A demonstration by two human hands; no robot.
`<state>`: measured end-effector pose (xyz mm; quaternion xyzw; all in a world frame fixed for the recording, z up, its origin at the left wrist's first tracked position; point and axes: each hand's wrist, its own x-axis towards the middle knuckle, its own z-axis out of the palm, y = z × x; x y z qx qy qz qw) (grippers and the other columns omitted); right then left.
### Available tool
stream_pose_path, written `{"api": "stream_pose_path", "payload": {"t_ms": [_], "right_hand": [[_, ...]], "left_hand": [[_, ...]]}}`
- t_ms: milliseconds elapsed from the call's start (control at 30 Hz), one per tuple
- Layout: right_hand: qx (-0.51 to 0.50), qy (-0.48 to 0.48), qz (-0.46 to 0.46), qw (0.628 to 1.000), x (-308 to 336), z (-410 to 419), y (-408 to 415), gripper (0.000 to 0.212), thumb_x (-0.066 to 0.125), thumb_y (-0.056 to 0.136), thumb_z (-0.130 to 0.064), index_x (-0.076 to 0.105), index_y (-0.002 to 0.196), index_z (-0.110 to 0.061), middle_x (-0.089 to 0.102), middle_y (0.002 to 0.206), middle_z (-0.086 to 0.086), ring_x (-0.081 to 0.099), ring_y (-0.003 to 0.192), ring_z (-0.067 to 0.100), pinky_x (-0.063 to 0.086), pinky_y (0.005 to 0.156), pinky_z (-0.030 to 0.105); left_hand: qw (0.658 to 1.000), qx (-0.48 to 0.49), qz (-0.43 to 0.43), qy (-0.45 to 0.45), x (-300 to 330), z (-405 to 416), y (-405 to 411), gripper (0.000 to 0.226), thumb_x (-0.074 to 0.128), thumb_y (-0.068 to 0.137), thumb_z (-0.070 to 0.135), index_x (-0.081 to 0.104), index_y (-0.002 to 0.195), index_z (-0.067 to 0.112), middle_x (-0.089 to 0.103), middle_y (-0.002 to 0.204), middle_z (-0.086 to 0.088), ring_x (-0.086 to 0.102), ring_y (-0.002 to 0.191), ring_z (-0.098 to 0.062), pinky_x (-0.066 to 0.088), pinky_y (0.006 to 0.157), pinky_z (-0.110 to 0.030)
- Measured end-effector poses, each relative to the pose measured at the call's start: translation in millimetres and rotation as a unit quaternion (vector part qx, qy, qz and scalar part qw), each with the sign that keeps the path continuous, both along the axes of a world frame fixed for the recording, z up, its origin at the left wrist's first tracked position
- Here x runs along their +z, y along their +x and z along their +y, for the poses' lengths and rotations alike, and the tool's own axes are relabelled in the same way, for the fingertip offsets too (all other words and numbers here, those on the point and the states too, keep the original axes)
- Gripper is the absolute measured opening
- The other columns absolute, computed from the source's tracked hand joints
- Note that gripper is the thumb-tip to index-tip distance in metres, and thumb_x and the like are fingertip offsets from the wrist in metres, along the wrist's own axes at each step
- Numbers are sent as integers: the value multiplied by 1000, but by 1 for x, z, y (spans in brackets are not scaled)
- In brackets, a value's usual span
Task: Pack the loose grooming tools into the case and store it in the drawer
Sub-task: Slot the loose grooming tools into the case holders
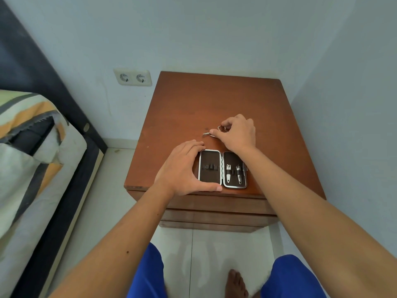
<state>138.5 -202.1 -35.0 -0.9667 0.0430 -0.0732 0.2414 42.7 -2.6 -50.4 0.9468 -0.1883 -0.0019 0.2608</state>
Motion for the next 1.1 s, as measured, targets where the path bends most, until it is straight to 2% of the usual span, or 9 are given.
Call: {"api": "stream_pose_path", "payload": {"t_ms": [167, 367, 500, 633, 733, 833, 933, 1000, 1100], "right_hand": [[9, 2, 21, 1000, 5, -1, 3, 54, 78, 80, -65, 77, 118, -26, 67, 125, -1, 52, 121, 29, 46, 98, 41], [30, 20, 42, 998, 11, -4, 4, 46, 80, 81, -61, 78, 109, -26, 64, 122, 2, 52, 121, 28, 48, 100, 43], [60, 60, 24, 996, 10, -9, 2, 19, 74, 92, -47, 77, 104, -33, 64, 111, -2, 51, 118, 29, 45, 102, 43], [113, 36, 32, 992, 11, -15, 3, 10, 73, 96, -36, 79, 103, -37, 54, 107, -5, 48, 113, 25, 41, 103, 39], [134, 2, 33, 990, 8, -13, 5, 8, 70, 98, -33, 77, 100, -33, 50, 110, -6, 46, 114, 24, 42, 104, 42], [147, -17, 37, 988, 5, -12, 6, 9, 63, 102, -30, 72, 102, -30, 46, 112, -6, 40, 110, 18, 37, 106, 39], [150, -9, 22, 988, 7, -14, 4, 9, 58, 104, -28, 66, 102, -31, 48, 111, -6, 40, 110, 18, 35, 100, 36], [158, 17, 2, 987, 12, -16, 2, 12, 55, 105, -24, 62, 98, -32, 55, 105, -8, 45, 106, 17, 39, 96, 37], [170, 78, 0, 982, 23, -24, -4, 13, 55, 106, -20, 63, 99, -27, 61, 92, -10, 55, 87, 13, 45, 82, 34]], "left_hand": [[1000, -2, -2, 0, 0, 0, -1, 126, 69, 56, 98, 44, 154, 22, 40, 164, 7, 28, 153, -12, 20, 127, -35], [1000, 1, 7, 3, 2, -1, 0, 124, 69, 58, 98, 42, 155, 26, 37, 165, 9, 28, 154, -11, 19, 126, -34], [1000, 3, 3, 2, 2, -1, -1, 125, 70, 57, 97, 42, 155, 25, 38, 165, 10, 27, 154, -10, 14, 123, -29], [1000, 1, 2, 1, 2, 0, 0, 125, 71, 57, 97, 43, 154, 25, 39, 165, 9, 27, 153, -10, 16, 124, -30], [1000, 1, 3, 4, 1, 0, 0, 126, 69, 56, 99, 43, 154, 25, 39, 164, 9, 28, 153, -10, 18, 125, -32], [1000, 5, 5, 5, 0, 0, 0, 126, 69, 56, 99, 42, 155, 26, 38, 165, 10, 27, 154, -10, 17, 125, -31], [1000, 5, 8, 4, 1, 0, 1, 126, 68, 56, 99, 42, 155, 26, 37, 165, 11, 26, 154, -9, 19, 127, -34], [1000, 3, 11, 3, 2, 0, 0, 125, 68, 57, 99, 41, 155, 27, 37, 165, 10, 27, 154, -10, 20, 127, -36], [1000, 2, 8, 2, 2, 0, 0, 125, 68, 57, 99, 42, 155, 27, 38, 165, 9, 28, 154, -11, 21, 127, -37]]}}
